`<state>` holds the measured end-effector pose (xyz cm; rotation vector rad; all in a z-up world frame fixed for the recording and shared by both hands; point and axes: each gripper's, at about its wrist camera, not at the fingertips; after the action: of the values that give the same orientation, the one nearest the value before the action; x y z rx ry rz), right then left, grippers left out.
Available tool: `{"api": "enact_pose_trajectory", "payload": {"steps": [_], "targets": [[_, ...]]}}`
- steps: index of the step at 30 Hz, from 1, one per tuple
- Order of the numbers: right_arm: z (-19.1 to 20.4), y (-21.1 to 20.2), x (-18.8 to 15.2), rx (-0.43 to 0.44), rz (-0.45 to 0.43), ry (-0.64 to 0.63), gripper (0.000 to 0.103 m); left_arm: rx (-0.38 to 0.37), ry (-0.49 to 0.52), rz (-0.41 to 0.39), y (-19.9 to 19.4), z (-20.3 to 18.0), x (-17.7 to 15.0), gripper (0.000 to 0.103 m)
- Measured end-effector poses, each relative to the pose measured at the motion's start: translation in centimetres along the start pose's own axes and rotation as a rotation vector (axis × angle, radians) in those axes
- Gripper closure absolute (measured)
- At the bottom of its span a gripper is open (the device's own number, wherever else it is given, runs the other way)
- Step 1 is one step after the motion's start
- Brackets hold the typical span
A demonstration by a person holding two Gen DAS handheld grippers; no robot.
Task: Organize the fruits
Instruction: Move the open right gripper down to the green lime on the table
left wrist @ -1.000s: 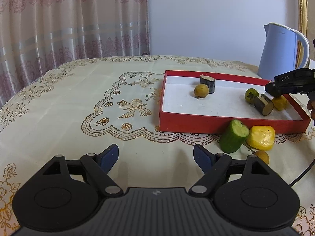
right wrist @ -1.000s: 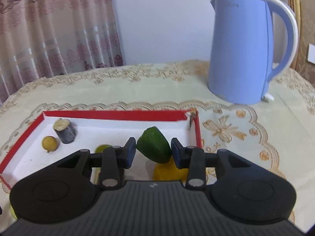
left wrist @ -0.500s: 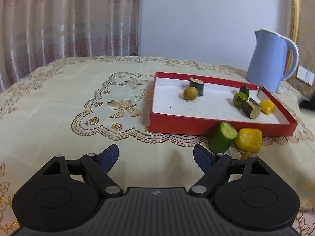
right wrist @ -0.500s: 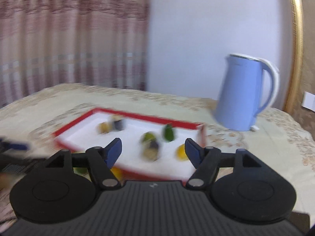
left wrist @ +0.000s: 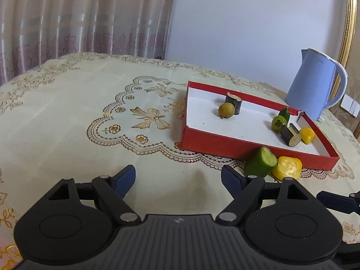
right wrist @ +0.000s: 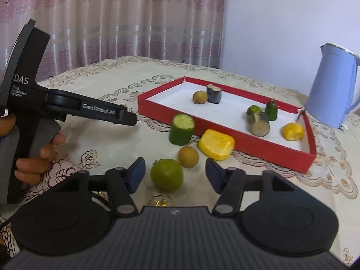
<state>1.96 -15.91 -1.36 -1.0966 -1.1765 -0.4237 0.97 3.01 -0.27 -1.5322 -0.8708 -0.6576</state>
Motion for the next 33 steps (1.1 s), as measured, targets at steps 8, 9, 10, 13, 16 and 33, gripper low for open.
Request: {"api": "enact_pose_trajectory", "payload": {"steps": [8,9,10,13,16,33], "targets": [[0.2,0.3,-0.1,0.006,0.000,0.001,0.049,-0.019,-0.015,0.017,0.2,0.3,0.0,0.020],[0.2,0.5,-0.1,0.007,0.002,0.002,0.049,-0.017,-0.016,0.018,0.2,0.3,0.0,0.020],[0.2,0.6,-0.1,0.009,0.003,0.005,0.049,-0.015,-0.016,0.016,0.2,0.3,0.0,0.020],[0.4,0.9,-0.2,0.017,0.011,0.008,0.049,-0.012,-0.008,0.015,0.2,0.1,0.0,0.020],[0.4,1.2,-0.3,0.013,0.018,0.014,0.049,-0.009,-0.001,0.018,0.3,0.0,-0.1,0.020],[-0.2,-0.8,0.2,-0.086,-0.031,0.030,0.000,-0.054,0.023,-0.065,-0.9,-0.2,-0.2,0.017]]}}
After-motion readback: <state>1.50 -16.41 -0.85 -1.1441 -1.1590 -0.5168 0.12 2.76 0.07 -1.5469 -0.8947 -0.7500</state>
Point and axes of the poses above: each gripper's, at about its wrist camera, not at the fingertips, and y roughly the way its jaws point, z to its left, x to its top, and after that the axes turned 2 degrees about x, right-handed
